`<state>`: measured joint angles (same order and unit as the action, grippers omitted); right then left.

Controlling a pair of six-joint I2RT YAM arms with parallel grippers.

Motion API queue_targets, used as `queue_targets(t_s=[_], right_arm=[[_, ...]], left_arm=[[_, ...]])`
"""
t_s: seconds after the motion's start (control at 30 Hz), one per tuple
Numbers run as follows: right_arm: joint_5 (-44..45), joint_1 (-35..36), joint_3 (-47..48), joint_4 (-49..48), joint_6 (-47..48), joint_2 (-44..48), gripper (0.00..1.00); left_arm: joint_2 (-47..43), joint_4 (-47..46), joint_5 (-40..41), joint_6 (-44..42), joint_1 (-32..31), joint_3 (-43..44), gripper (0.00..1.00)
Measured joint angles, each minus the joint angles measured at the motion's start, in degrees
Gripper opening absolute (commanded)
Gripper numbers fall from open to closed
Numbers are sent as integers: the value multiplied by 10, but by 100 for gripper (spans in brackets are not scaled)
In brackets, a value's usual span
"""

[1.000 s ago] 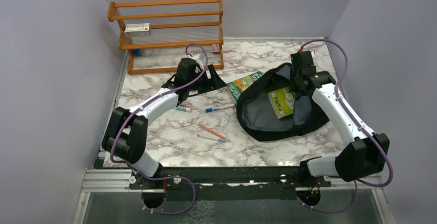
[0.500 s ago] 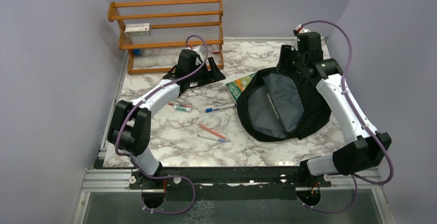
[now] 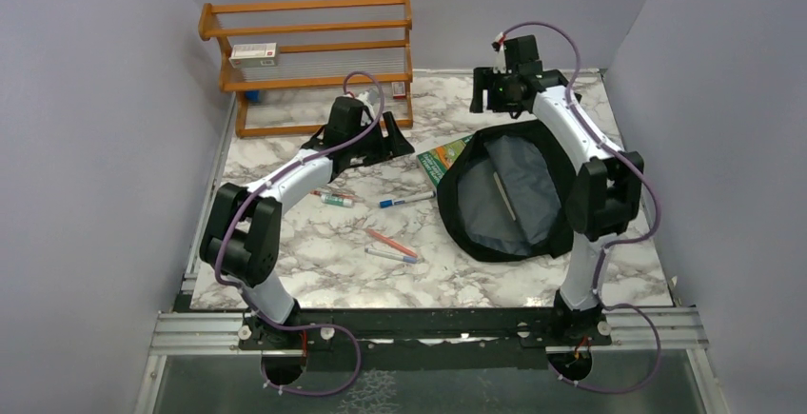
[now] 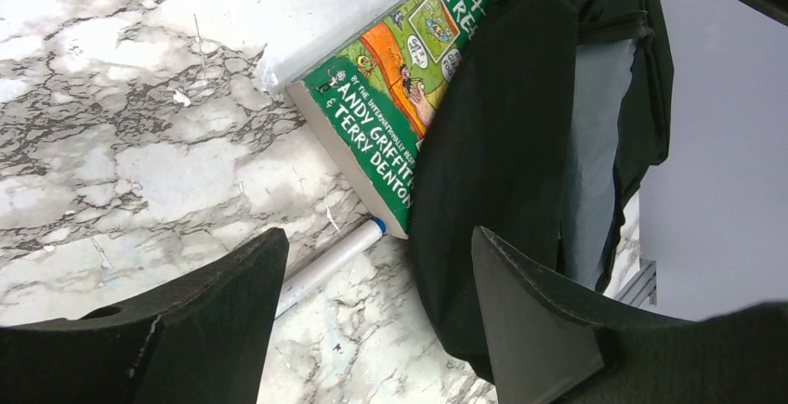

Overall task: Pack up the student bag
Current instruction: Adjust the book.

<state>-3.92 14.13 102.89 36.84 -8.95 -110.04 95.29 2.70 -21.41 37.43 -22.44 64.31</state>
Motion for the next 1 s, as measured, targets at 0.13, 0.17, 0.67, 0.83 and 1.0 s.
queue_targets(t_s=[0.13, 0.17, 0.67, 0.83, 1.0], right_arm=[[-1, 0, 54, 8, 15, -78, 82], [-2, 0, 67, 9, 18, -94, 82], [-16, -1, 179, 89, 57, -246, 86], [-60, -3, 188, 100, 66, -261, 86], [-112, -10, 175, 96, 71, -261, 84]], left_arm=[[6, 0, 0, 0, 0, -1, 73], [9, 0, 0, 0, 0, -1, 73], [27, 0, 0, 0, 0, -2, 72], [31, 0, 0, 0, 0, -2, 72], [33, 0, -1, 0, 0, -2, 71]])
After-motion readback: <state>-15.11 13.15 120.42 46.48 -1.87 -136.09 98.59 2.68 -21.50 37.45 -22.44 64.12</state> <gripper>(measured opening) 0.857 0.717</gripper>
